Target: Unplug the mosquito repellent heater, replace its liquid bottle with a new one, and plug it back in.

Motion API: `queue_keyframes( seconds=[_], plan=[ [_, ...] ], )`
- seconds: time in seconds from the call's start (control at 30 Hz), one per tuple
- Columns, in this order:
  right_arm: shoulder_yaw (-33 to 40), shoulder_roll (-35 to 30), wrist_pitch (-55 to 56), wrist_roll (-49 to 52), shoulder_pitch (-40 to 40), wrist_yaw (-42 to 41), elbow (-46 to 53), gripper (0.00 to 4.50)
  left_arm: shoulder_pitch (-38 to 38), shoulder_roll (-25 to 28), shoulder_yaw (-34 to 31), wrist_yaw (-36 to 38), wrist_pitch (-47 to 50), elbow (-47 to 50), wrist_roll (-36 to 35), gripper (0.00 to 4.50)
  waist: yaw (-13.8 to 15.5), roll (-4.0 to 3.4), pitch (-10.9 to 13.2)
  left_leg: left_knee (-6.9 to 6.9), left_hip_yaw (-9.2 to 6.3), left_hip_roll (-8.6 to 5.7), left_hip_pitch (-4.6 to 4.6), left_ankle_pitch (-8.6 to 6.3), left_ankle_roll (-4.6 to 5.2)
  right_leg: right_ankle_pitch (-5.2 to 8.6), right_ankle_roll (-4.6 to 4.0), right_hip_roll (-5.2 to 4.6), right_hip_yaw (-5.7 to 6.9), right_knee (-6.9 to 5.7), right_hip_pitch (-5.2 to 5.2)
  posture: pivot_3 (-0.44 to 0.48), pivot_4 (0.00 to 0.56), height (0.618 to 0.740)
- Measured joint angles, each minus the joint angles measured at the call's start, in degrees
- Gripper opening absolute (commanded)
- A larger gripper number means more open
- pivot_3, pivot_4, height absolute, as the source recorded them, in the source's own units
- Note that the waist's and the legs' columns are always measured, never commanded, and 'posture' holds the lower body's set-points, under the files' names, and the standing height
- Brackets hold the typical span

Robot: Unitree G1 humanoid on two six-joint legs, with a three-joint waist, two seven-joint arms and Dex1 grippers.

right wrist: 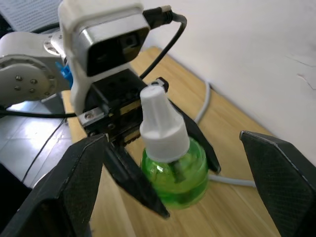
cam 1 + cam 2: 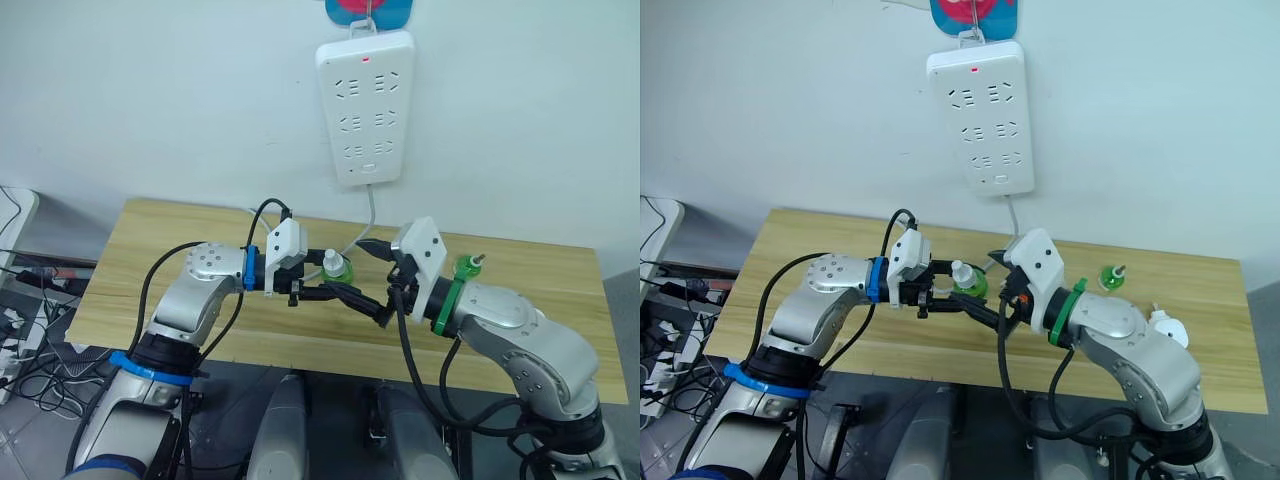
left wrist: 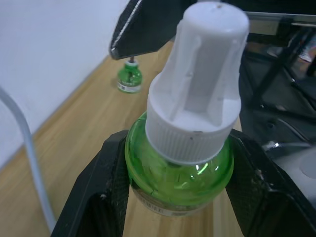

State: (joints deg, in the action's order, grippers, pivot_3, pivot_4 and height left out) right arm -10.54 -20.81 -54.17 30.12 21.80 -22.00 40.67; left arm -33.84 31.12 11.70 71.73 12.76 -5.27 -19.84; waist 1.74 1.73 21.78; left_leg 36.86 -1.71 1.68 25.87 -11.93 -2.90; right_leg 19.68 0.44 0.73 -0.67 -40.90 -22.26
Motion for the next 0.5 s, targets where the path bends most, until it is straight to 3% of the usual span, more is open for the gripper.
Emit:
queue_keyframes(
  seconds=[0.33,0.43,0.5],
  plan=[
    [-2.46,4.18,0.07,-3.84,0.36,5.79,-2.01,4.5,-2.98,-1.88,0.62,2.0,-0.95,-4.01,2.11,2.27,-0.92,0.0,0.0,0.04,-0.01,0.01,0.01,0.0,0.01,0.0,0.0,0.0,0.0,-0.08,-0.03,0.069,0.351,0.74],
    [-2.66,4.53,0.32,-4.95,0.34,6.57,-2.98,3.91,-3.34,-2.06,0.62,2.39,-0.95,-4.5,2.36,2.27,-1.17,0.01,0.0,0.06,-0.01,0.0,0.02,0.0,0.01,0.0,0.0,0.0,0.0,-0.09,-0.03,0.071,0.35,0.74],
    [-2.8,4.86,0.8,-5.78,0.34,6.97,-3.13,3.2,-3.8,-2.11,0.62,2.64,-0.96,-4.63,2.58,2.27,-1.19,0.01,-0.01,0.06,-0.02,0.0,0.02,0.0,0.01,0.0,0.0,0.0,0.01,-0.09,-0.03,0.071,0.35,0.74]
  ],
)
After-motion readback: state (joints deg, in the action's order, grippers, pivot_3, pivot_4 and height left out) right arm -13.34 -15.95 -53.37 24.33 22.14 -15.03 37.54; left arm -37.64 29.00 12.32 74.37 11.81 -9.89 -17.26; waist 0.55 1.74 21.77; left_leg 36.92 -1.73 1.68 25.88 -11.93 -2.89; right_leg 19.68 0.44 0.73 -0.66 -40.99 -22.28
